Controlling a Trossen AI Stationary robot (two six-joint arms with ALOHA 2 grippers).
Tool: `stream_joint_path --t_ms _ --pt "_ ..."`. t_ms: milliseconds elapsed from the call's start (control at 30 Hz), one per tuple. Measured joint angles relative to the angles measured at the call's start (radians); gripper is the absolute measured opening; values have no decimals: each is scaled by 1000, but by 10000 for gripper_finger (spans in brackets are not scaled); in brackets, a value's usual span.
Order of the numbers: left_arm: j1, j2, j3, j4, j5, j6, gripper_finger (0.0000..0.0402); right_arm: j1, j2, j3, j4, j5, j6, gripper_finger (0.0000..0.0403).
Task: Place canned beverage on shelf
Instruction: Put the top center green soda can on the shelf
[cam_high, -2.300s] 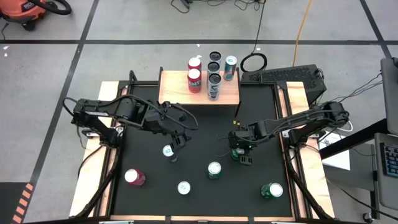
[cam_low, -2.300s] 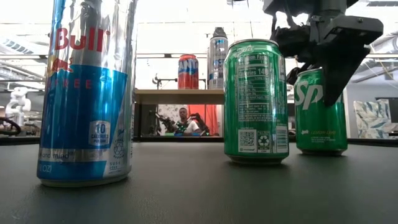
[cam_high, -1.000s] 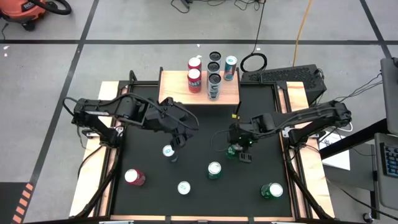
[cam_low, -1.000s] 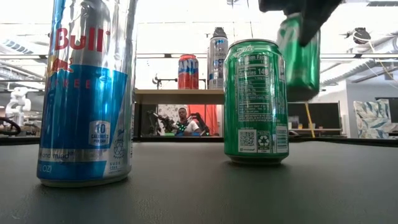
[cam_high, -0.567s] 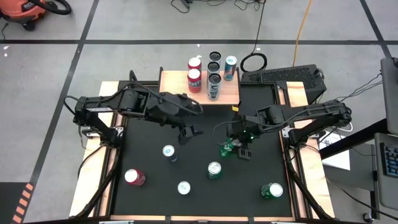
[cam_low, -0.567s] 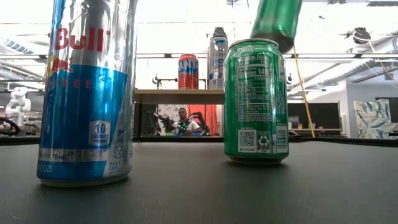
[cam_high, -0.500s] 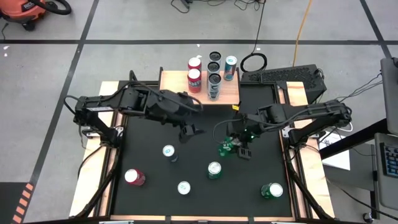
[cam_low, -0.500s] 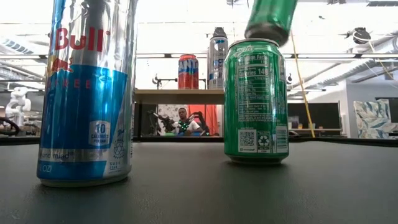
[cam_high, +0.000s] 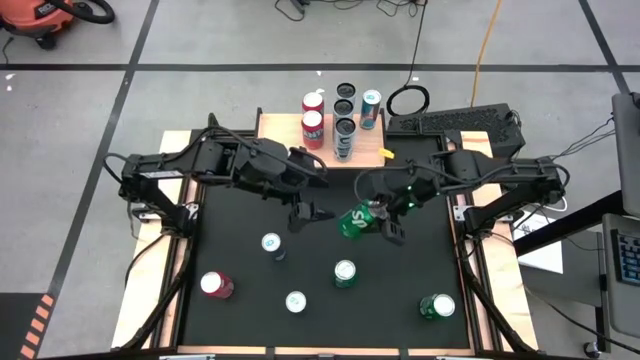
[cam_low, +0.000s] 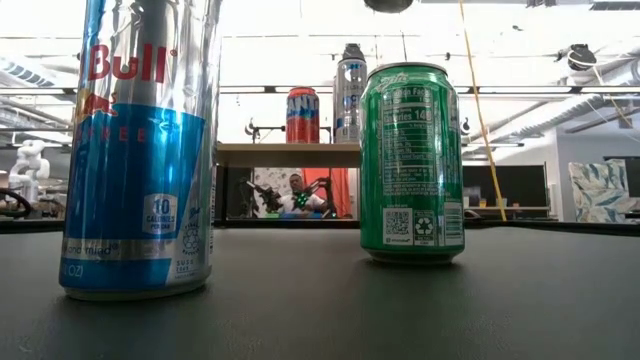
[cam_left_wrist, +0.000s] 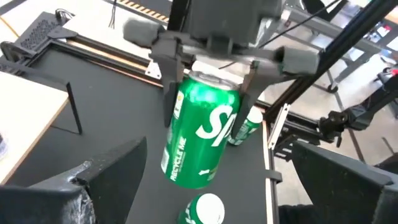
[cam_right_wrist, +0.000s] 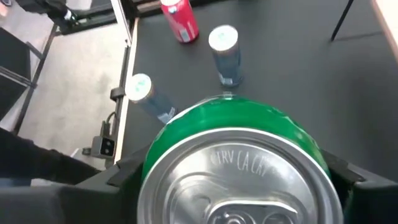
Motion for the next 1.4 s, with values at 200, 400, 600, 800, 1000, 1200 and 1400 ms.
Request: stream_joint_path --t_ms 200,400,600,800,1000,1200,1400 --pt "6 21 0 18 15 2 400 -2 -1 46 4 1 -31 279" --pt "35 50 0 40 83 1 400 -1 -1 62 4 0 -29 279" --pt "60 100 -1 63 151 22 400 -2 0 62 3 -11 -22 279" --pt "59 130 1 95 202 43 400 -1 0 62 11 -30 -14 279" --pt "58 158 0 94 241 48 400 -1 0 62 21 -30 -10 279" --pt "58 196 0 127 281 46 400 -1 0 62 24 -31 -18 279" --pt "59 208 -1 173 280 43 400 -13 -2 62 33 -30 -21 279"
